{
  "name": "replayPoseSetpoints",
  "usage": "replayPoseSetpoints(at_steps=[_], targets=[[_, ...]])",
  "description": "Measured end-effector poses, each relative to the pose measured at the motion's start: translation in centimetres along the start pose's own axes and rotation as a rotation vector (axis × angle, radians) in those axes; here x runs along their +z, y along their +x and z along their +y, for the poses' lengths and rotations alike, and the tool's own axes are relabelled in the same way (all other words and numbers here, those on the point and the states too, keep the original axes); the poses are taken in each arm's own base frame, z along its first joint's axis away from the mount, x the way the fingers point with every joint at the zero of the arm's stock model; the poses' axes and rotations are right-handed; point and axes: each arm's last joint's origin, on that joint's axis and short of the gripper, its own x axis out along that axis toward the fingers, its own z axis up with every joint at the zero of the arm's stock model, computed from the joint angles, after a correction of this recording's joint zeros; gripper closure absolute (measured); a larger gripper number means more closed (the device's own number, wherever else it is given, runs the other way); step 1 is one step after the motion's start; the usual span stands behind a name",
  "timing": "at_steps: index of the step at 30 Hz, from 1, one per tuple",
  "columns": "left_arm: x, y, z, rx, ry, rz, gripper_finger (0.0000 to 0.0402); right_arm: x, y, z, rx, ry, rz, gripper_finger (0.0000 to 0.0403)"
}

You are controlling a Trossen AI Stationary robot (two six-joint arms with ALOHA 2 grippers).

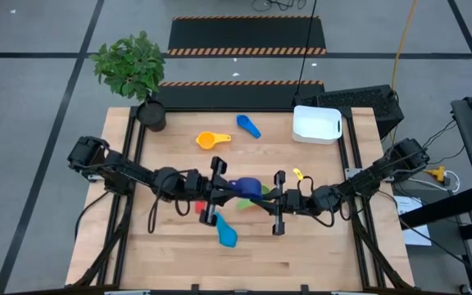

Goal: Nest measuring cups in basket
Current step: Stack the purple measuring cup on top of the green measuring cup

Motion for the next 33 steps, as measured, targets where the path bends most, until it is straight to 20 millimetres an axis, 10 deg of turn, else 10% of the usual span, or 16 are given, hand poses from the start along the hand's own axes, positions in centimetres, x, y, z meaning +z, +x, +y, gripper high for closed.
replayPoseSetpoints(at_steps=[15,33], targets=[[0.5,0.0,0.9,0.045,-0.019,0.122,0.0217,2.2,-1.4,-0.2,0.025,0.004,0.079,0.0402],[4.6,-2.8,3.4,0.157,-0.222,0.536,0.0204,3.3,-4.9,-1.9,0.083,0.140,0.443,0.0403]])
